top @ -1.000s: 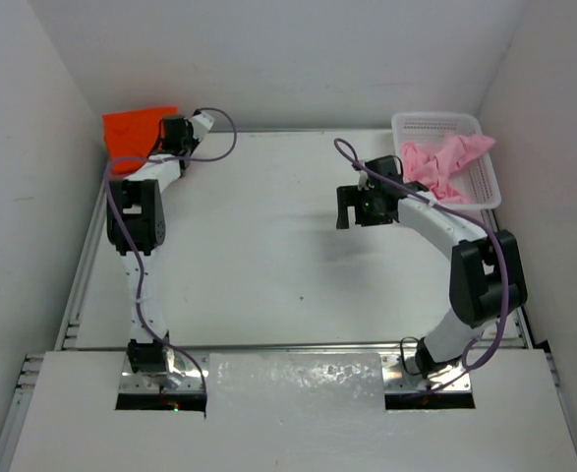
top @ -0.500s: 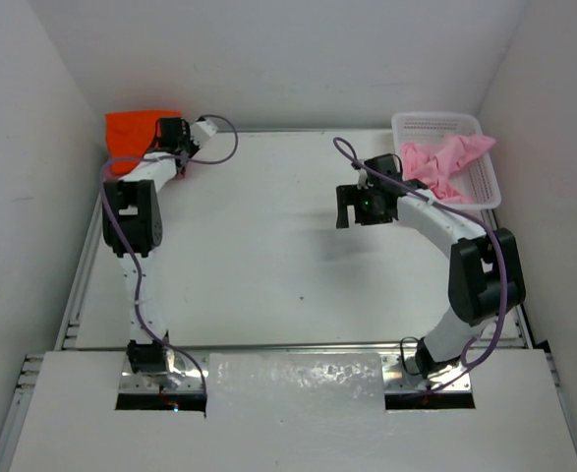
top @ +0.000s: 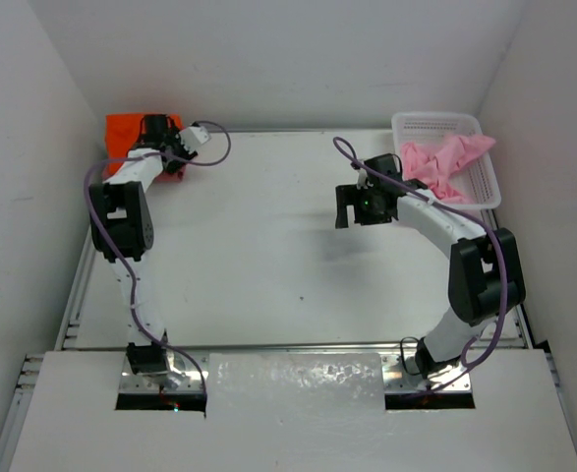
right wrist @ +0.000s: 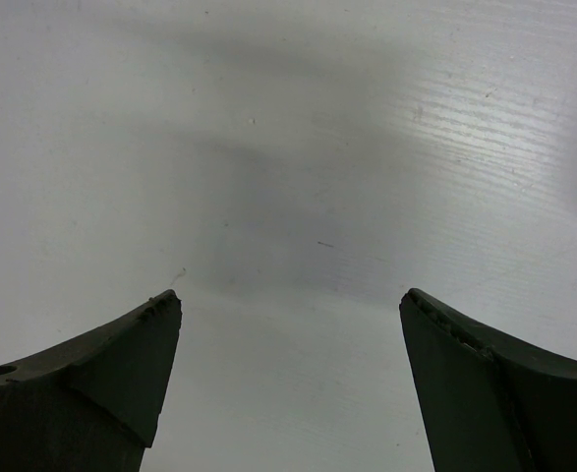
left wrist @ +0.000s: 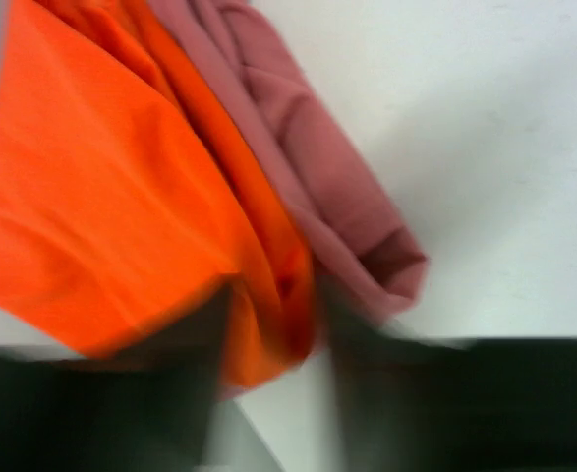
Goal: Fold and stack the t-shirts
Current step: Put the neatly folded tshirt into the corner of the board with the left arm
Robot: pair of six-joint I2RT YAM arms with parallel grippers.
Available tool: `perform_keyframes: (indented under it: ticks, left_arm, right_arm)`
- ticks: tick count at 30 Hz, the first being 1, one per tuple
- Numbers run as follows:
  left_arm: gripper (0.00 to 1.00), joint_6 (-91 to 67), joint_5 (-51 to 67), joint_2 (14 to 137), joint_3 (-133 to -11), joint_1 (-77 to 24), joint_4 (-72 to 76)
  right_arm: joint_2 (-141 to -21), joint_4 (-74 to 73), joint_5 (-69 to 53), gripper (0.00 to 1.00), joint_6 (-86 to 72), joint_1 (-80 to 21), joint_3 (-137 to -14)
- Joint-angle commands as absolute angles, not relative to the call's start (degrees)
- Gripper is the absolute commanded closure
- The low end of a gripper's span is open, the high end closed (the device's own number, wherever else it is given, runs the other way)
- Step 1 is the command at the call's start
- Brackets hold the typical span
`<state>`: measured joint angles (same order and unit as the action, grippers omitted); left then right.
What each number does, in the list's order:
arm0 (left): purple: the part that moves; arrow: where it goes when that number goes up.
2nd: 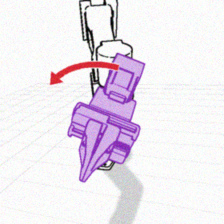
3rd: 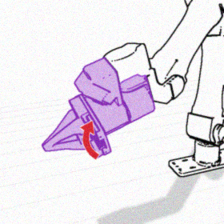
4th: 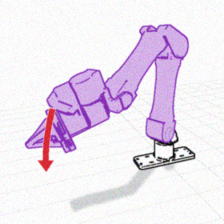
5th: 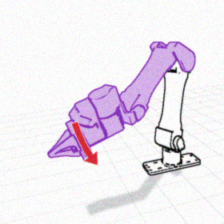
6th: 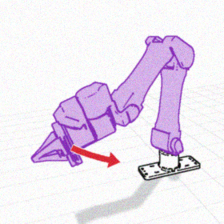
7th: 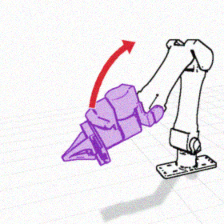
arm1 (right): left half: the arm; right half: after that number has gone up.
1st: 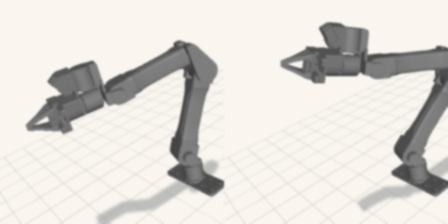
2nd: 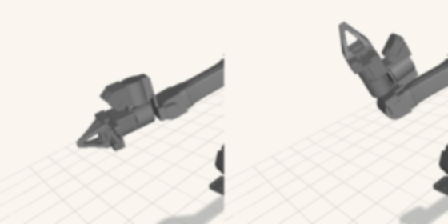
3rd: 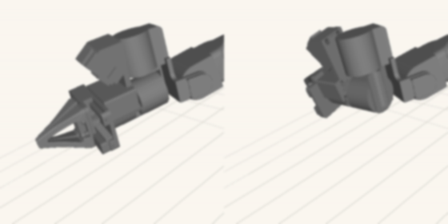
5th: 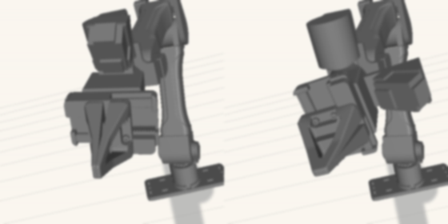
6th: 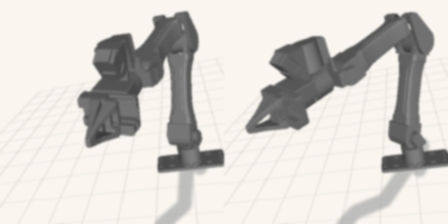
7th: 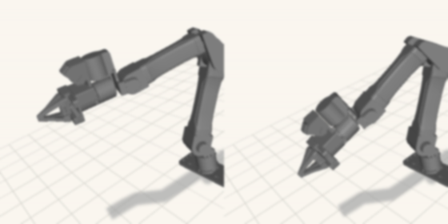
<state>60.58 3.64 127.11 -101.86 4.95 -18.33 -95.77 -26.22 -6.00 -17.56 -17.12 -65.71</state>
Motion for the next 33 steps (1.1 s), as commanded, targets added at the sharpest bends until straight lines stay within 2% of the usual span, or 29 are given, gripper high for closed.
perform_keyframes:
  ticks: [1, 2, 4, 6, 7, 9, 13, 15, 18, 19, 21, 23, 25, 29, 32, 33]
  left_arm:
    - [0.37, 64.25, 8.26, 125.50, -103.01, 4.66, -24.42]
    - [0.14, 64.16, 8.96, 125.77, -103.27, 4.66, -27.22]
    - [0.09, 61.98, 13.08, 126.56, -105.63, 5.62, -31.70]
    - [0.09, 58.12, 19.03, 126.56, -108.53, 6.94, -33.39]
    - [0.04, 55.92, 20.81, 126.39, -112.46, 7.55, -35.05]
    - [0.04, 50.64, 24.07, 124.99, -116.26, 8.61, -36.20]
    - [0.03, 44.32, 23.65, 119.19, -114.00, 9.40, -31.94]
    - [0.04, 34.75, 24.77, 117.42, -112.77, 13.34, -28.49]
    - [0.19, 24.45, 25.24, 119.96, -113.02, 20.37, -23.65]
    - [0.35, 22.52, 24.27, 121.36, -113.38, 22.65, -22.77]
    - [0.49, 21.54, 19.44, 125.32, -114.34, 24.25, -22.24]
    - [0.49, 19.35, 16.97, 128.91, -114.61, 26.10, -20.75]
    - [0.40, 15.67, 17.66, 130.77, -114.87, 28.20, -18.90]
    - [0.40, 12.92, 19.24, 134.03, -115.74, 29.62, -14.07]
    - [0.40, 11.78, 21.26, 135.35, -117.15, 30.15, -13.36]
    - [0.39, 10.73, 23.18, 135.53, -116.72, 30.76, -12.23]
  right_arm:
    - [-95.97, -25.49, -6.15, 0.12, -17.40, -17.58, -67.76]
    - [-95.98, -25.31, -6.15, 0.12, -17.58, -17.58, -67.85]
    - [-96.15, -25.40, -6.24, 0.12, -17.58, -17.58, -68.29]
    - [-96.33, -25.58, -6.50, 0.11, -17.67, -17.58, -68.64]
    - [-96.50, -25.84, -6.68, 0.11, -17.58, -17.58, -69.08]
    - [-96.77, -26.19, -7.12, 0.11, -17.67, -17.58, -69.52]
    - [-97.29, -27.33, -7.38, 0.11, -18.19, -17.58, -71.45]
    - [-97.56, -28.73, -7.38, 0.11, -18.54, -17.58, -72.59]
    - [-97.65, -30.58, -6.86, 0.11, -19.33, -17.58, -74.70]
    - [-97.65, -31.19, -6.51, 0.11, -19.68, -17.58, -75.49]
    - [-97.39, -31.64, -6.15, 0.12, -20.12, -17.58, -76.02]
    - [-97.21, -32.25, -5.54, 0.12, -20.48, -17.58, -76.90]
    - [-96.94, -33.04, -5.10, 0.12, -20.57, -17.58, -77.78]
    - [-97.38, -32.79, -5.79, 0.13, -21.53, -17.67, -79.36]
    - [-102.55, -30.50, -7.82, 0.25, -22.94, -19.15, -87.33]
    - [-108.83, -31.11, -8.52, 0.32, -22.59, -21.16, -97.11]
